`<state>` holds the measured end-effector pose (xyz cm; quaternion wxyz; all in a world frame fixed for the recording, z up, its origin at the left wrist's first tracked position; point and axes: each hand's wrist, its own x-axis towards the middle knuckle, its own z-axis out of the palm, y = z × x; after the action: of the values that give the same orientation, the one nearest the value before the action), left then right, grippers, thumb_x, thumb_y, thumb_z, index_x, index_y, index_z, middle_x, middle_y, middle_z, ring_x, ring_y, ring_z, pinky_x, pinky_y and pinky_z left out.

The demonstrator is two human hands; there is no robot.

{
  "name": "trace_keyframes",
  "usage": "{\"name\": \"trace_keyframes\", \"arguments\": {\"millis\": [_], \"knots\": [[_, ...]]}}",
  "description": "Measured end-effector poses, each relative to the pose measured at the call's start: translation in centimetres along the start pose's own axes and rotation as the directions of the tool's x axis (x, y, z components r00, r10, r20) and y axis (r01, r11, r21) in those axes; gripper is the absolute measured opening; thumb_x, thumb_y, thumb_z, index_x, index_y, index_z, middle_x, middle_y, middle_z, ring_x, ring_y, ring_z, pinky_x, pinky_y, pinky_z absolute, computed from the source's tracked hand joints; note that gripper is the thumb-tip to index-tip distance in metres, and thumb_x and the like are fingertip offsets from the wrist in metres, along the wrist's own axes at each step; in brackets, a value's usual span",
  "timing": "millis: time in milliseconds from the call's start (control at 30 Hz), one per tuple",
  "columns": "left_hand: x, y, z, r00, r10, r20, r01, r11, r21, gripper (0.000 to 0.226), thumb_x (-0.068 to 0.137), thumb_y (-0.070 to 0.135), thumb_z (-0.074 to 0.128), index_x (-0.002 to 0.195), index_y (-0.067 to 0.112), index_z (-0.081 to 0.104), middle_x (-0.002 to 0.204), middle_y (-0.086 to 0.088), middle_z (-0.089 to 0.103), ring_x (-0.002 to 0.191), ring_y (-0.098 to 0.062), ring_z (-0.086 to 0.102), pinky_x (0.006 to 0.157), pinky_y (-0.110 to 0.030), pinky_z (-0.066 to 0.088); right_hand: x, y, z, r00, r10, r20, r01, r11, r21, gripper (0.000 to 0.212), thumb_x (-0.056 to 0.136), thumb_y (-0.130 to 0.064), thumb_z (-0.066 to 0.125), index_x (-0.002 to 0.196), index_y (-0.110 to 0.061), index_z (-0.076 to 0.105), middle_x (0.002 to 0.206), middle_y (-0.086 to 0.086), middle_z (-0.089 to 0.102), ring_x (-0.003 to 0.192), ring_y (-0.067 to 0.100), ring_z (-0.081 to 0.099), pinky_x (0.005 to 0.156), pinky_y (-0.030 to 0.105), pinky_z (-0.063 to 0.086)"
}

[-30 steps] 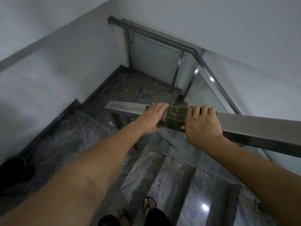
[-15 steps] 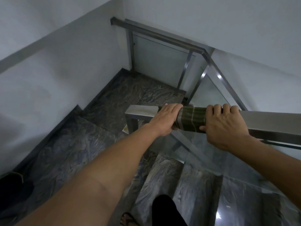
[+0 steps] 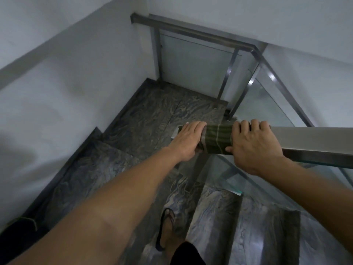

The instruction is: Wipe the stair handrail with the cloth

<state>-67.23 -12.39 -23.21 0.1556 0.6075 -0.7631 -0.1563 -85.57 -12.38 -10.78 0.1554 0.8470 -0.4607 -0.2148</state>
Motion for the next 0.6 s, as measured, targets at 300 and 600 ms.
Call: {"name": "trace_keyframes", "arguments": {"millis": [300, 600], "knots": [[-0.3, -9.0, 1.6, 0.995, 0.098, 0.035, -0.093, 0.988, -0.126, 0.089, 0.072, 0.015, 0.074, 0.144, 0.008, 0.022, 0.145, -0.013, 0.03, 0.136, -0.028, 0.032, 0.116, -0.043, 0.028, 4.6, -5.8, 1.2, 0.999, -0.033, -0.025, 0.034, 0.999, 0.02, 0.076, 0.093, -0.057, 0.024, 0.144, 0.001, 0.019, 0.134, 0.019, 0.044, 0.11, 0.033, 0.049, 0.096, 0.046, 0.039], [0.7, -12.0, 0.5, 0.936, 0.346, 0.068, -0.317, 0.91, -0.266, 0.115, 0.071, 0.066, 0.064, 0.152, 0.019, -0.002, 0.162, -0.002, 0.003, 0.15, -0.015, -0.004, 0.123, -0.044, -0.003, 4.8, -7.9, 1.6, 0.983, 0.181, 0.022, -0.182, 0.982, 0.057, 0.077, 0.077, -0.052, 0.035, 0.134, -0.002, 0.048, 0.138, 0.03, 0.046, 0.129, 0.049, 0.039, 0.104, 0.07, 0.026]]}}
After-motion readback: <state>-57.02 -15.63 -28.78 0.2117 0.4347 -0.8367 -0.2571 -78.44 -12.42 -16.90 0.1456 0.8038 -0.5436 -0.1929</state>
